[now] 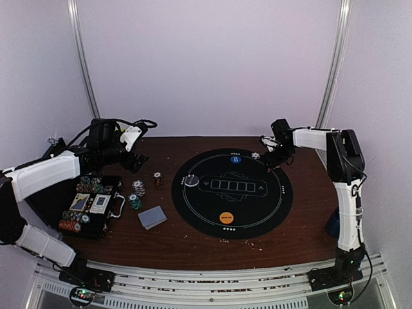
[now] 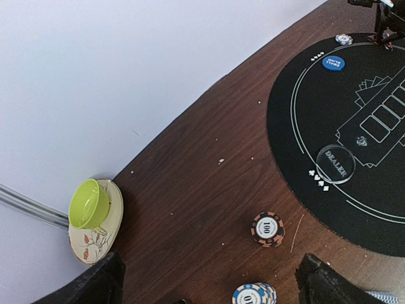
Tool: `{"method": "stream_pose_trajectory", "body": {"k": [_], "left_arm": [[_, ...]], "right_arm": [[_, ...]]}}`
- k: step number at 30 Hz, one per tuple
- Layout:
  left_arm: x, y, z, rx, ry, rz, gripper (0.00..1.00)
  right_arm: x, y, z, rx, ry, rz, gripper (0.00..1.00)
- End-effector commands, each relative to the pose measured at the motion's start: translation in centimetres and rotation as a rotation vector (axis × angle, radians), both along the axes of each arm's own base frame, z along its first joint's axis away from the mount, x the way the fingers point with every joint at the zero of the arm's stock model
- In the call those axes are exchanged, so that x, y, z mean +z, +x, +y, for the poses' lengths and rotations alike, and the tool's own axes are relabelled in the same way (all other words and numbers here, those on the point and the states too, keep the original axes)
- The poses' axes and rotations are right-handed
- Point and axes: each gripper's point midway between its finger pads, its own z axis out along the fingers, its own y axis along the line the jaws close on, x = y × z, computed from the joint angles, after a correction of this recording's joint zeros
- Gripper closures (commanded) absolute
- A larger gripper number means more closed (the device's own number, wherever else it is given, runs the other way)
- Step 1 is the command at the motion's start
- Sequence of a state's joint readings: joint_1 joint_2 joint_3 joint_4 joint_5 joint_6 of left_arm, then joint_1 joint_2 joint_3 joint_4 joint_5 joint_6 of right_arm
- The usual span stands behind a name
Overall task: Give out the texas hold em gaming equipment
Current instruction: Move the all-in button to the poker table mat, then pick up the pile of poker chips from the pile of poker chips.
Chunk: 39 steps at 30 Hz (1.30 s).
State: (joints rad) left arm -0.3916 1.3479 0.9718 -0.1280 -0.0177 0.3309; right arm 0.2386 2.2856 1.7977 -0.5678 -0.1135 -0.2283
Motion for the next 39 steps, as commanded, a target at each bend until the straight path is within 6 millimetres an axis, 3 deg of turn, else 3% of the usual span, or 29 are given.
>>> {"method": "stream_pose_trajectory", "body": {"k": [1,5,8,13,16,21,23,24,29,34,39], "left_arm": [[1.4,0.3,-0.1,-0.004,-0.031,-0.045,0.02],[1.3,0.2,-0.1,-0.007,-0.031,-0.042,0.02],[1.4,0.2,0.0,-0.002,-0.032,-0.043,0.02],[1.8,0.2,0.0,-0.001,-0.036,-0.052,0.02],[2.0,0.1,0.0,0.000,-0.037,-0.055,0.02],[2.4,0.2,0.4,0.015,-0.025,-0.071,0.02],[2.4,0.4,0.6,0.024,-0.007,-0.070,0.02],[2.4,0.4,0.8,0.028,0.004,-0.072,0.02],[1.5,1.0,2.3,0.072,0.084,-0.067,0.02],[0.8,0.6,4.4,0.060,0.083,0.008,0.02],[-3.2,-1.3,4.3,-0.011,0.108,0.159,0.02]], "right_arm": [[0.0,-3.9,-1.3,-0.003,0.003,0.083,0.54],[-0.1,-6.7,-1.9,0.009,-0.009,0.128,0.54],[0.9,-7.7,-3.5,-0.031,-0.071,0.097,0.51],[6.3,-6.2,-8.2,-0.189,-0.276,-0.100,0.42],[8.7,-5.6,-8.2,-0.184,-0.277,-0.154,0.37],[11.6,-4.8,-3.3,-0.006,-0.140,-0.171,0.22],[12.5,-4.6,-1.0,0.073,-0.152,-0.206,0.03],[12.9,-4.7,0.2,0.115,-0.167,-0.224,0.00],[14.1,-6.0,6.6,0.288,-0.173,-0.306,0.00],[12.5,-10.3,13.2,0.479,-0.167,-0.291,0.00],[10.5,-14.1,17.5,0.594,-0.170,-0.268,0.00]]}}
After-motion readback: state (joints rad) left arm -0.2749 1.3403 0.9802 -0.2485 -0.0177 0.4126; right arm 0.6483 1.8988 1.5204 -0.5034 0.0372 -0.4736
